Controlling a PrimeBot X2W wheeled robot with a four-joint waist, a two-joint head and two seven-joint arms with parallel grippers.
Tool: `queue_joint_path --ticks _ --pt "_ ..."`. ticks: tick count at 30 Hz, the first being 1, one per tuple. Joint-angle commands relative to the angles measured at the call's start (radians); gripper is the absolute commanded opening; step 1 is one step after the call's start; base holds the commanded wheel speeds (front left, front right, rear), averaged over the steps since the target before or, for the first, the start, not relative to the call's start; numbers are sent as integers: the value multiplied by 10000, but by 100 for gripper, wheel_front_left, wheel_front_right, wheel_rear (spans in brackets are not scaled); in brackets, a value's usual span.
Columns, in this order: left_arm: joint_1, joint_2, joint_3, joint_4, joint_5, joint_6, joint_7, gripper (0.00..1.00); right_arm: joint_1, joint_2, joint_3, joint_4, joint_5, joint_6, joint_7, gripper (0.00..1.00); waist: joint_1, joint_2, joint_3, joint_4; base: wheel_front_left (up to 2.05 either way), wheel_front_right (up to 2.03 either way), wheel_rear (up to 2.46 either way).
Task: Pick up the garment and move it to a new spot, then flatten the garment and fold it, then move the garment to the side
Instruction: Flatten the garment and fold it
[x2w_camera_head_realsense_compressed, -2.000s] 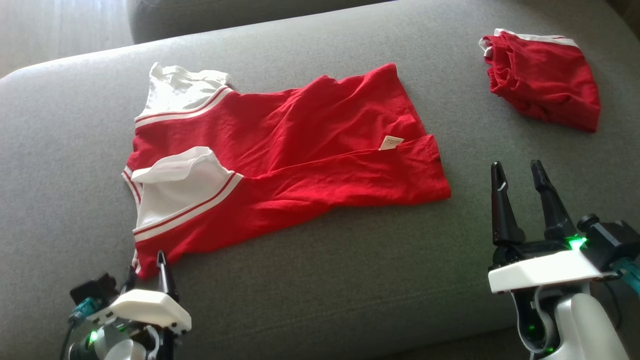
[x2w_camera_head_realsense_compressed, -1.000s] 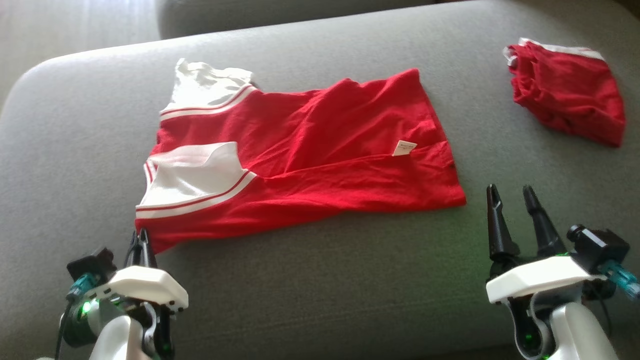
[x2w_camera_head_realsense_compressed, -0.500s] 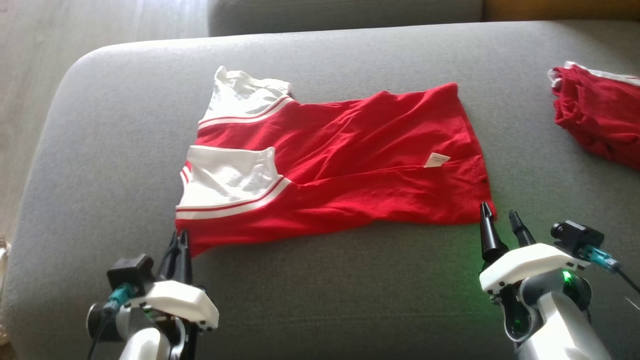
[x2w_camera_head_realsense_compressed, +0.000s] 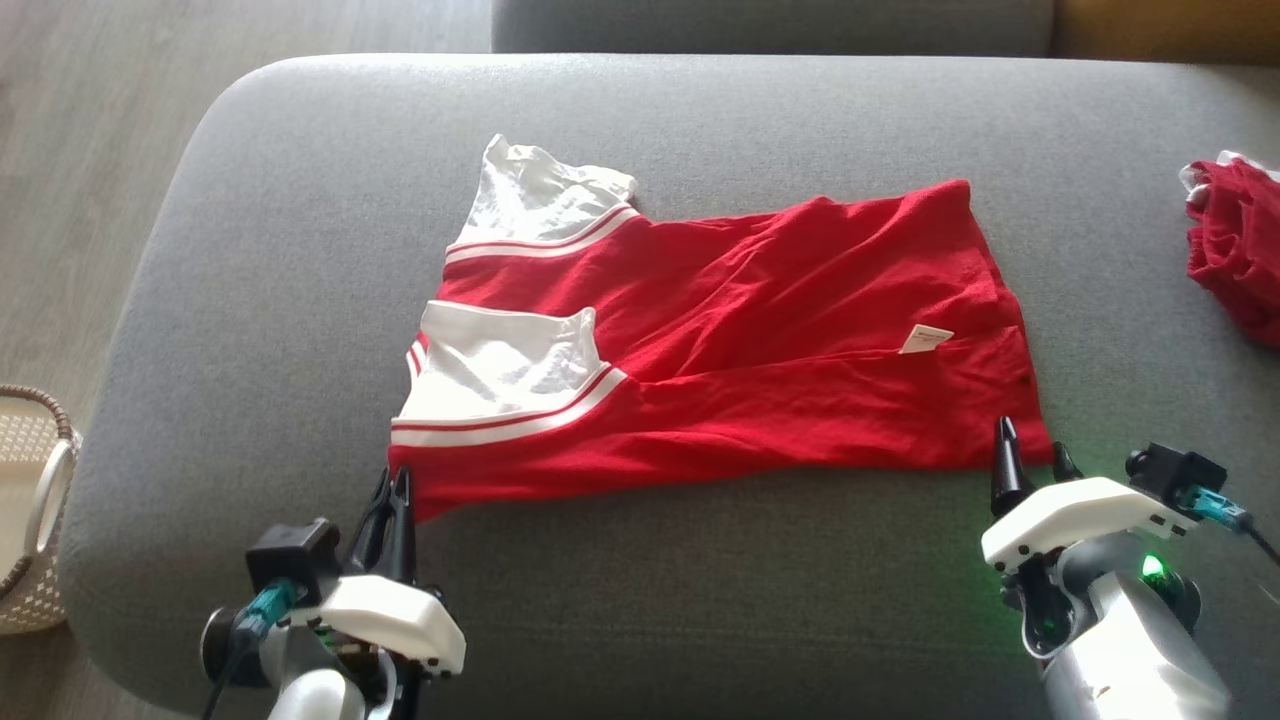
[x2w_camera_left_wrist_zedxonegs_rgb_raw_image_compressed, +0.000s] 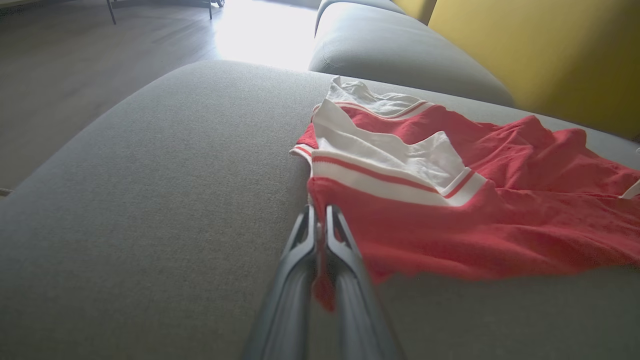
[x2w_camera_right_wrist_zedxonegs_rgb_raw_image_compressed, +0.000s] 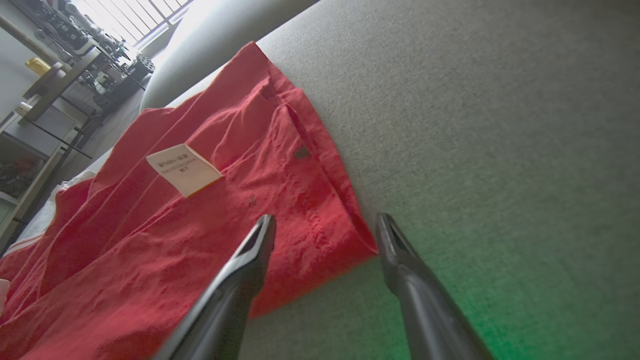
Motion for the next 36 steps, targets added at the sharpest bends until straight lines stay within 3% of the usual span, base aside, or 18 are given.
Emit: queue_joint_path --ticks 1,10,11,12,13,17,26,36 --pt "-224 158 249 -467 -55 105 7 0 -527 24 84 58 -218 -4 -141 100 0 0 45 61 0 0 0" --pt "-237 216 170 -704 -74 186 118 0 -1046 24 -399 950 -618 -4 -171 100 0 0 130 108 0 0 0" --pt "-239 224 160 -720 -80 189 131 0 -1097 24 -313 1028 -556 -4 -172 90 0 0 140 104 0 0 0" --pt "-243 234 156 -736 -89 194 140 0 -1142 24 -217 1080 -482 -4 -172 26 0 0 150 97 0 0 0" --pt "-246 245 156 -747 -99 203 145 0 -1175 24 -108 1113 -391 -4 -173 0 0 0 153 89 0 0 0" --pt "-245 335 178 -728 -109 263 166 0 -1204 24 307 1124 -19 -4 -174 0 0 0 96 30 0 0 0" --pt "-116 728 208 -590 -79 316 342 0 -727 24 195 352 97 -4 -175 0 0 0 -315 -238 0 0 0" --pt "297 1472 82 -577 8 160 1133 0 152 24 272 65 315 -4 -175 0 0 0 -923 -605 0 0 0"
